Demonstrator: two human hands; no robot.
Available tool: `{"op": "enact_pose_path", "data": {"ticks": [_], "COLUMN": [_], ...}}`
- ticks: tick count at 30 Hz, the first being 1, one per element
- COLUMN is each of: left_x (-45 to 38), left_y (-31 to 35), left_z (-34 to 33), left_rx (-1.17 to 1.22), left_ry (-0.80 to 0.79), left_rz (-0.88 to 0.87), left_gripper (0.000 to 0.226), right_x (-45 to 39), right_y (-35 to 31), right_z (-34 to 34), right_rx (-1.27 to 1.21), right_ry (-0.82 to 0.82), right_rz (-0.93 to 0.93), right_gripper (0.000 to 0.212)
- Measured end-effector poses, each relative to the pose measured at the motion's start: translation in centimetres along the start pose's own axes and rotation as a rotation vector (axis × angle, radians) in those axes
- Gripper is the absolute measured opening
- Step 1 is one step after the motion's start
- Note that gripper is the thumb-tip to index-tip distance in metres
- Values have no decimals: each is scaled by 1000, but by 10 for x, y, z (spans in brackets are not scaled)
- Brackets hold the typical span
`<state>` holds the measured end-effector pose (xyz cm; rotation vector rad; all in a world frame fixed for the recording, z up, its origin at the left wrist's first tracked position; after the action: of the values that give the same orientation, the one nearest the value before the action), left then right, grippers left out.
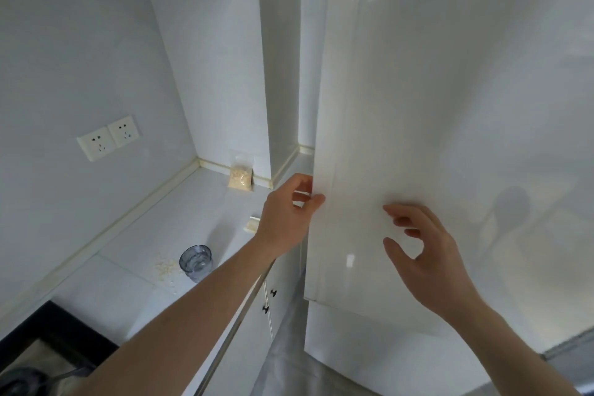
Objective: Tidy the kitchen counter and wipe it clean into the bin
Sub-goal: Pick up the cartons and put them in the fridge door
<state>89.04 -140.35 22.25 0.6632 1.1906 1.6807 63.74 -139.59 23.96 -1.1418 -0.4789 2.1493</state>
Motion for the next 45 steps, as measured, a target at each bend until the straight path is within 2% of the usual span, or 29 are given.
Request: {"op": "enact_pose_path", "data": {"ticks": [13, 23, 28, 31, 33, 36, 41, 45], "left_x": [-78, -93, -83, -59, -36, -13, -7, 3], "left_y": [-2, 3, -1, -12, -22, -30, -35, -43], "left_z": [-31, -39, -40, -49, -62, -80, -93, -87], "left_rx": [-54, -71, -55, -203, -279, -416, -471, -509], "left_ry": [-48, 17, 79, 144, 106, 68, 57, 73], "left_rz": [-48, -74, -29, -46, -70, -146, -41, 108], "left_gripper": [20, 20, 25, 57, 76, 91, 106, 97], "right_x": [-33, -45, -42, -42, -41, -41, -41, -35], "right_y": [39, 59, 65, 71, 76, 83, 89, 96], "right_z": [-12, -8, -12, -12, -11, -10, -13, -26], "right_rx": [68, 17, -12, -52, -95, -148, -220, -252], "right_ry": [51, 27, -58, -127, -165, -209, -269, -363], "right_rz": [-16, -7, 26, 33, 28, 34, 42, 53], "right_gripper": [53, 54, 53, 53, 53, 54, 54, 54]}}
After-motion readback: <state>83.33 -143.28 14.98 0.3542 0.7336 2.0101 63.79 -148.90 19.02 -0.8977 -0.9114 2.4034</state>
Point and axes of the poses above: each hand's wrist, its own x-axis away from the middle knuckle, its own z-axis out of the back of the hand, y = z × x, the point moved 7 cm from there along -x, towards the middle knuckle, and after that the axes turned 13 degrees about z, right-handed, at the moved point
